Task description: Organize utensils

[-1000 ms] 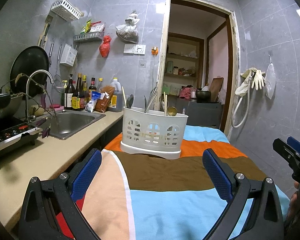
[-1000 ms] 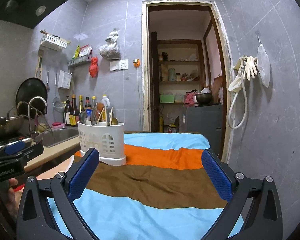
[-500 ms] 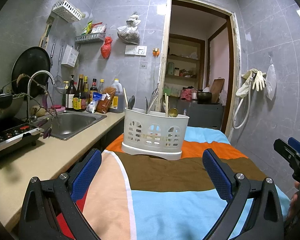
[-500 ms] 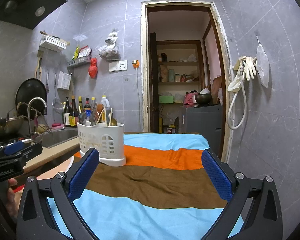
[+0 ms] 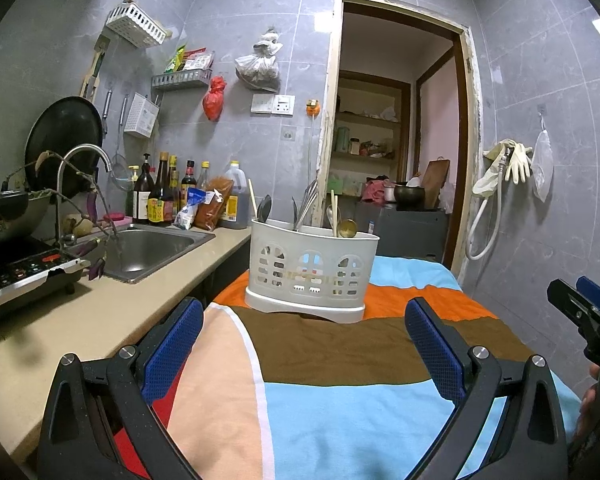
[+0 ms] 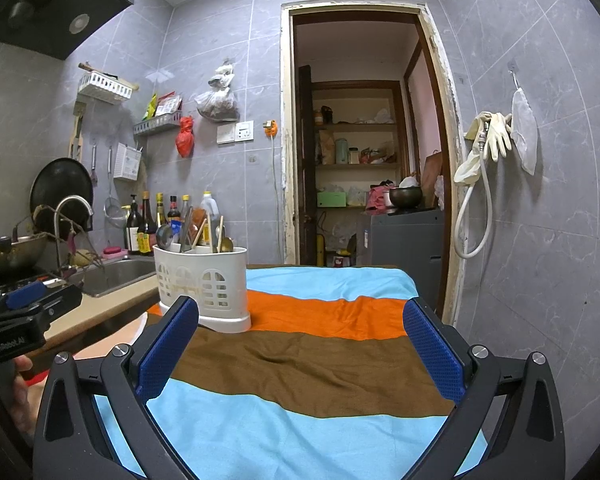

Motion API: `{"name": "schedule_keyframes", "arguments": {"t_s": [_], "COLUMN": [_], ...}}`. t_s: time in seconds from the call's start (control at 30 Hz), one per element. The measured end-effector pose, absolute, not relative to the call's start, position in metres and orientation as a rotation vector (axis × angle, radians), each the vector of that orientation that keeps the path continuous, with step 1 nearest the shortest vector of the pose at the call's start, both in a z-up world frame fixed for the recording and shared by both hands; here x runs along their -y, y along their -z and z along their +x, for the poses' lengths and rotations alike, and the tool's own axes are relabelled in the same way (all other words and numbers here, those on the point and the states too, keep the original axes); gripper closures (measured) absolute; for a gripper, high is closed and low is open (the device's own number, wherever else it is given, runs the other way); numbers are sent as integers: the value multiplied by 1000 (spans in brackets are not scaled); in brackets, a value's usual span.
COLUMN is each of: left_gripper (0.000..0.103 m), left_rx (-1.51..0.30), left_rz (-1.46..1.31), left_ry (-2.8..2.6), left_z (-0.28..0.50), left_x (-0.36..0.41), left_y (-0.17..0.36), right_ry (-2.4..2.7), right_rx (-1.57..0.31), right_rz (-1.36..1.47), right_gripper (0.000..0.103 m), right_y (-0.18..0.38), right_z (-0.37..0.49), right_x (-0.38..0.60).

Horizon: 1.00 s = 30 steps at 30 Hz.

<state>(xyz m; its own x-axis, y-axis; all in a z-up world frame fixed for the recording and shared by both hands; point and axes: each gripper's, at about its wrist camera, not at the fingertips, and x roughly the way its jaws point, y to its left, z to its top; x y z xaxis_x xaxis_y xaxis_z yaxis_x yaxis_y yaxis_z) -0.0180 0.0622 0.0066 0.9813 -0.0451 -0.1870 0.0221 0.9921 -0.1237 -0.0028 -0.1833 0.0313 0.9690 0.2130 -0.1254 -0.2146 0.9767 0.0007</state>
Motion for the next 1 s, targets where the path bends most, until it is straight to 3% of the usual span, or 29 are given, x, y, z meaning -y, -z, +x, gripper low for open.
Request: {"name": "schedule_keyframes", "arguments": {"t_s": [1.0], "left_gripper": [4], "left_rx": [-193], "left_rz": [-125], "left_ry": [31], "left_z": [-19], "left_x": [-61], "left_y": [-7], "right_ry": [-214], "right_rx": [-126], "right_rz": [-9], "right_gripper": [0], "right_y": [-31], "right_z": [-3], "right_x": [184]}}
